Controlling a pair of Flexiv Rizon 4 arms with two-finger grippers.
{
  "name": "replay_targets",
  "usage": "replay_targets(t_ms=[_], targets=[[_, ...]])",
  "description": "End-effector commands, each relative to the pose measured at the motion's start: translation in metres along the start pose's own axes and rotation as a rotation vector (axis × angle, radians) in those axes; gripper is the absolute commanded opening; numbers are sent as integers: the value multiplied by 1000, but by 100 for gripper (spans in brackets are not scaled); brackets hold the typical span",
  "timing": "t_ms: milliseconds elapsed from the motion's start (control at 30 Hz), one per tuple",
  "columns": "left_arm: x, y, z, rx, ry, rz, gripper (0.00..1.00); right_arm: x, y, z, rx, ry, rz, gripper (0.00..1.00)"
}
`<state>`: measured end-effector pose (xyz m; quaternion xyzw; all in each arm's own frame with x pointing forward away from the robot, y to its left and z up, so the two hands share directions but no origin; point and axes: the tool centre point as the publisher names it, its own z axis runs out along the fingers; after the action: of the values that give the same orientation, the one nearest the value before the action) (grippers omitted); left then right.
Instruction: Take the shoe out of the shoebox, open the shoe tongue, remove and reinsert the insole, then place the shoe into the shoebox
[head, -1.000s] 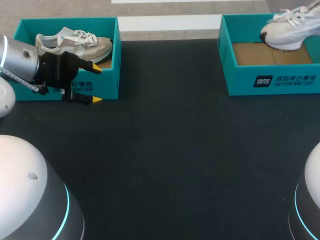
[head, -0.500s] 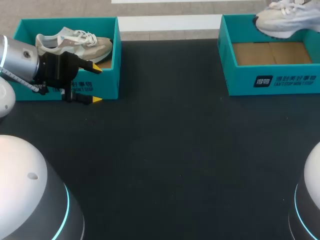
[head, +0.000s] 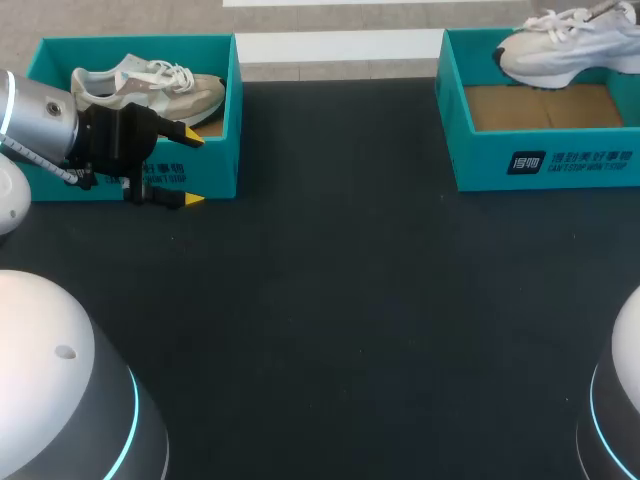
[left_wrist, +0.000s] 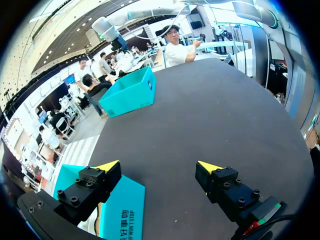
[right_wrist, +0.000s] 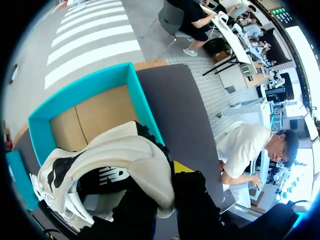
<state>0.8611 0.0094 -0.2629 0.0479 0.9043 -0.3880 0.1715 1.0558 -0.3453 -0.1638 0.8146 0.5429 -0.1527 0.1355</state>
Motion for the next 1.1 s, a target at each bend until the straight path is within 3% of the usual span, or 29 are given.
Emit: replay_targets(t_ms=[33,800,1100], targets=[[1,-1,0,-2,-1,0,100,6,0,8,-9,11,9,0],[1,-1,0,-2,-1,0,100,49,2,65,-33,16,41,0],[1,-1,0,-2,-1,0,100,58,0,87,-20,20,48,0]])
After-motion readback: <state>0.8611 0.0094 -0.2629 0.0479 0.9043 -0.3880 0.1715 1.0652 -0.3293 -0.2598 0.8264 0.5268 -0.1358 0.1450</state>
